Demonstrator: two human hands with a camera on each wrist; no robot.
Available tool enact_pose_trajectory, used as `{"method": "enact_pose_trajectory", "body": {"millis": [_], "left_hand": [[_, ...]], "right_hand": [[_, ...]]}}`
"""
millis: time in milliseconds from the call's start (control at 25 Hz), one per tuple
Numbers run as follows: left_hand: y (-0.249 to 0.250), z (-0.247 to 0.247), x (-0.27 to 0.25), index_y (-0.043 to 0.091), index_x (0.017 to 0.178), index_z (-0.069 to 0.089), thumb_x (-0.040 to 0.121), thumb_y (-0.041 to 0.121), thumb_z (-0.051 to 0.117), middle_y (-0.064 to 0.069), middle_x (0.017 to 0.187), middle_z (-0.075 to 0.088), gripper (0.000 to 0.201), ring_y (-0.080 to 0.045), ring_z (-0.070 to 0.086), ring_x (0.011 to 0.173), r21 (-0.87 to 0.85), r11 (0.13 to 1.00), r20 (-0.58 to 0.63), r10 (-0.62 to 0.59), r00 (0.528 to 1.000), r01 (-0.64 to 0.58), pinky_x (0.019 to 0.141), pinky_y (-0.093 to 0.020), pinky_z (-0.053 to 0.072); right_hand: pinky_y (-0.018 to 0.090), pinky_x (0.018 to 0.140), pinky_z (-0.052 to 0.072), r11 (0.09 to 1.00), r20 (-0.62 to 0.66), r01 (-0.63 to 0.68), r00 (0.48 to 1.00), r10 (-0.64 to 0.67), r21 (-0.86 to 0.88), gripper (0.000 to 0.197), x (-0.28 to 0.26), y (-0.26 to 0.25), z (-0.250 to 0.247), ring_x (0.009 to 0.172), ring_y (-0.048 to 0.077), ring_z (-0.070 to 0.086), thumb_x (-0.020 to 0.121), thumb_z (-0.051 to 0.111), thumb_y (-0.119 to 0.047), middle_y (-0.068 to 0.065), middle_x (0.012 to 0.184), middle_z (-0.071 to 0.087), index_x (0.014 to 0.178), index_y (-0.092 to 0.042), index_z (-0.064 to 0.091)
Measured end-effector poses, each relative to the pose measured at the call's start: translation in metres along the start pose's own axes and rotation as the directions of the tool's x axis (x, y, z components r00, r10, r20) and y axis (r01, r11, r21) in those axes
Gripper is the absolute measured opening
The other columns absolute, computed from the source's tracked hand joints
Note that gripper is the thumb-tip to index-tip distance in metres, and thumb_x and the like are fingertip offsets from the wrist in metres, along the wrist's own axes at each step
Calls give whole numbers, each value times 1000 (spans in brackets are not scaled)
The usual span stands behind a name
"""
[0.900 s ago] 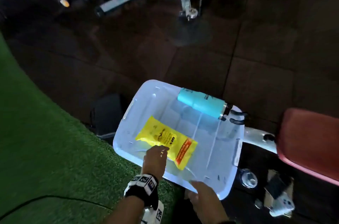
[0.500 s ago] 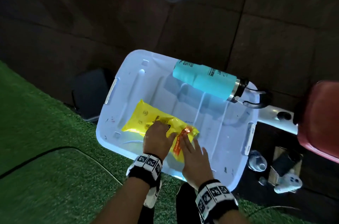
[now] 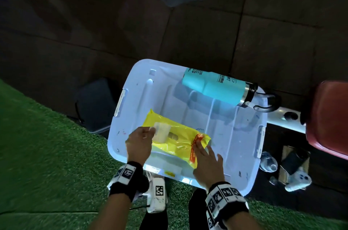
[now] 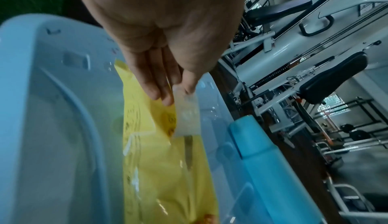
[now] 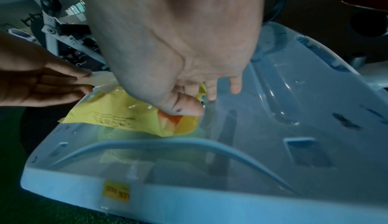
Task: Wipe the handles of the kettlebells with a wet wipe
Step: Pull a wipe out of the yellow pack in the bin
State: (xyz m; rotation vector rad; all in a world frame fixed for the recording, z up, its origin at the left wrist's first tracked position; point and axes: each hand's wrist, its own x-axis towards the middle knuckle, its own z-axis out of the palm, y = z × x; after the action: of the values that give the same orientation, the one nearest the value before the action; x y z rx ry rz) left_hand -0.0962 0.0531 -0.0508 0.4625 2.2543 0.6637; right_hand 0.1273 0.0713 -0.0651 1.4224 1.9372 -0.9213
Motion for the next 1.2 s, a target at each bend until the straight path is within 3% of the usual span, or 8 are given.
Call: {"method": "enact_pose_trajectory", "body": {"millis": [80, 200, 400, 600, 800, 1000, 1080, 1200], "left_hand": [[2, -13, 8, 23, 95, 74, 93, 40, 72, 4, 92, 77, 17, -18, 72, 90, 27, 1000, 101, -1, 995, -1, 85, -33, 52], [10, -14, 17, 19, 99, 75, 93, 39, 72, 5, 95, 74, 20, -13, 66, 94, 70, 997, 160, -20, 987, 9, 81, -24, 40], [6, -9, 22, 25, 90, 70, 94, 36, 69, 8, 88, 70, 11, -15, 64, 91, 131, 991, 189, -24, 982, -1, 80, -25, 41], [-2, -8, 22, 22, 87, 70, 92, 30, 73, 6, 86, 72, 10, -14, 67, 88, 45, 999, 217, 1, 976, -11, 76, -22, 42], [-1, -15, 27, 17, 91, 70, 92, 28, 73, 11, 87, 68, 12, 3, 61, 77, 54, 998, 289, 26, 957, -43, 64, 0, 38], [0, -21, 31, 17, 90, 69, 92, 33, 73, 10, 94, 70, 16, -10, 63, 90, 83, 997, 337, -29, 941, 1, 80, -19, 39], [1, -21, 31, 16, 93, 72, 92, 35, 72, 7, 97, 73, 19, -15, 65, 97, 98, 995, 337, -26, 941, -7, 81, -21, 40], [4, -20, 31, 16, 93, 72, 92, 34, 72, 3, 99, 74, 19, -20, 67, 100, 84, 996, 336, -18, 942, -11, 81, -24, 43]], "right_hand": [[49, 88, 46, 999, -275, -45, 960, 52, 31, 50, 1, -20, -5, 105, 35, 65, 75, 58, -13, 6, 130, 68, 124, -19, 66], [37, 66, 49, 993, -446, -23, 892, 72, 114, 15, 8, -55, -17, 64, 27, 67, 70, 81, -18, -1, 72, 69, 79, -27, 73], [39, 97, 41, 925, -357, -131, 896, 264, 357, 29, 25, -97, -20, 106, 25, 69, 104, 49, -40, -2, 113, 74, 115, -30, 74], [33, 84, 46, 806, -300, -325, 807, 509, 495, 27, 39, -118, -21, 104, 28, 69, 101, 54, -40, -1, 113, 72, 106, -25, 75], [30, 72, 47, 568, -248, -150, 790, 561, 809, 12, 46, -110, -6, 89, 26, 69, 89, 66, -19, 2, 96, 78, 88, -21, 78], [35, 68, 53, 177, -173, 101, 869, 464, 979, 4, 9, -82, -16, 76, 18, 65, 90, 76, -18, 7, 99, 76, 87, -19, 73], [33, 67, 56, -133, -160, 227, 906, 391, 965, 6, -15, -72, -35, 80, 21, 67, 90, 70, -14, 7, 109, 74, 93, -11, 66], [32, 63, 59, -441, -177, 392, 874, 453, 807, 12, -42, -54, -53, 65, 17, 67, 88, 63, -11, 2, 77, 70, 86, -14, 52]]}}
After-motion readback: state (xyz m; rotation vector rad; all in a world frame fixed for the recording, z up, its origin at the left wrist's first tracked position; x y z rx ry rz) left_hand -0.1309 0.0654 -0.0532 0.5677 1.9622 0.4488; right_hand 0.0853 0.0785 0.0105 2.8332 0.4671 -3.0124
